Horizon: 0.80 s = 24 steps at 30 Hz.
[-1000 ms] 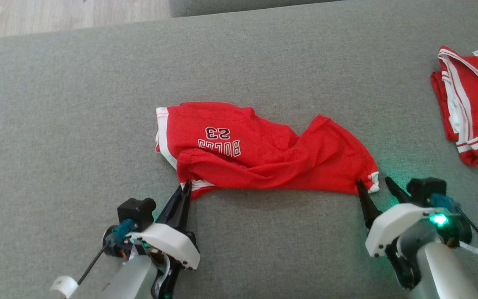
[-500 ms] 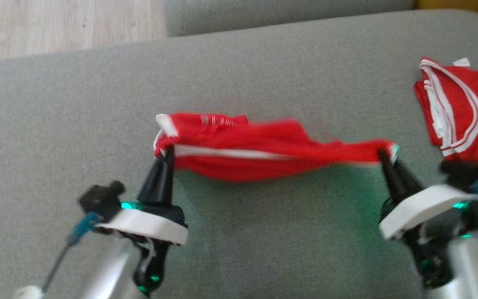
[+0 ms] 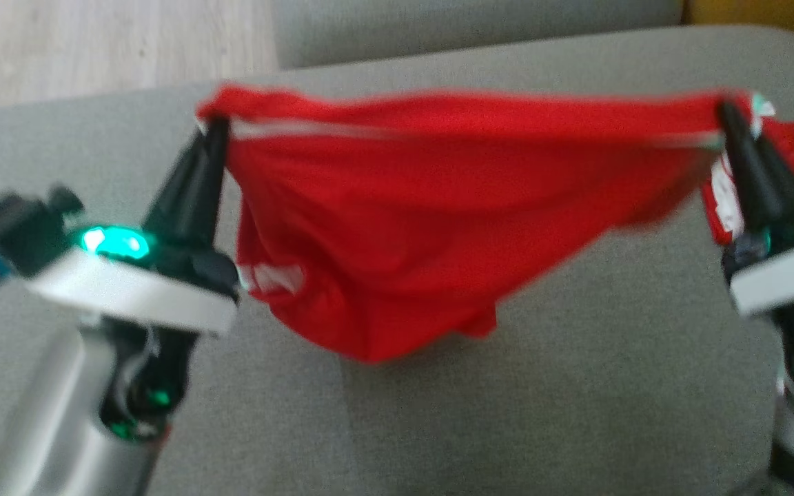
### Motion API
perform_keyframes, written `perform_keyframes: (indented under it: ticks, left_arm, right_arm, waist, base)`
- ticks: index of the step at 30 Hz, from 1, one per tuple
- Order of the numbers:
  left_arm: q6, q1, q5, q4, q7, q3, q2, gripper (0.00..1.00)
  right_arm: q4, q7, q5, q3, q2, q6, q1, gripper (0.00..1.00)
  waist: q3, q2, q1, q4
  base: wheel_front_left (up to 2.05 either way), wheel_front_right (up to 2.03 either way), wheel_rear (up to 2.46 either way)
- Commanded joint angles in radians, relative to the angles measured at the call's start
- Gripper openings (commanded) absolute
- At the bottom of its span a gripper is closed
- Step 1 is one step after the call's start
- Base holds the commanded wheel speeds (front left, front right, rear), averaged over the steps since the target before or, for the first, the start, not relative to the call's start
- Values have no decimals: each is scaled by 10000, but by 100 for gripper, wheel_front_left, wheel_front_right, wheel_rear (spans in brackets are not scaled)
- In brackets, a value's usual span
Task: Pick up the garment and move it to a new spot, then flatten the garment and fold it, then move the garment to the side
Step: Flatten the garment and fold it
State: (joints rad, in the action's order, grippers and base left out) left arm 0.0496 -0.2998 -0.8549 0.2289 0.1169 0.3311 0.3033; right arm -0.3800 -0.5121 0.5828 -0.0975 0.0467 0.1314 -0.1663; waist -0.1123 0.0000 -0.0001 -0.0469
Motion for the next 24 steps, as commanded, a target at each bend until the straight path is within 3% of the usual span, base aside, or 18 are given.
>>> perform_keyframes:
  ticks: [1,7,15,20,24]
  left_arm:
    - [-85,-1004,-255,232,279,-643,336,0]
    - [11,-3127,-138,-1200,407,-1065,556,0]
    - [269,-6723,1174,-3450,-1620,-1576,508,0]
    - [514,-7295,1226,-4050,-2379,-1448,289,0]
    - [746,-6701,931,-4486,-2856,-862,199,0]
  right_arm:
    - [-51,-93,402,288,35,-7,-1212,0]
    - [2260,540,1125,668,35,-7,-4374,0]
    - [4839,3609,549,1125,35,-7,-8799,0]
    - [5462,4252,105,1374,234,-7,-9272,0]
    - [5879,4119,-131,1723,488,-7,-8346,0]
  waist:
    - [-507,0,1,-95]
    - [-1891,0,1,-299]
    - [-2776,0,1,-372]
    - [-2755,0,1,-314]
    - [-2688,0,1,-285]
  base:
    - [0,0,0]
    - [0,0,0]
    - [0,0,0]
    - [0,0,0]
    - [0,0,0]
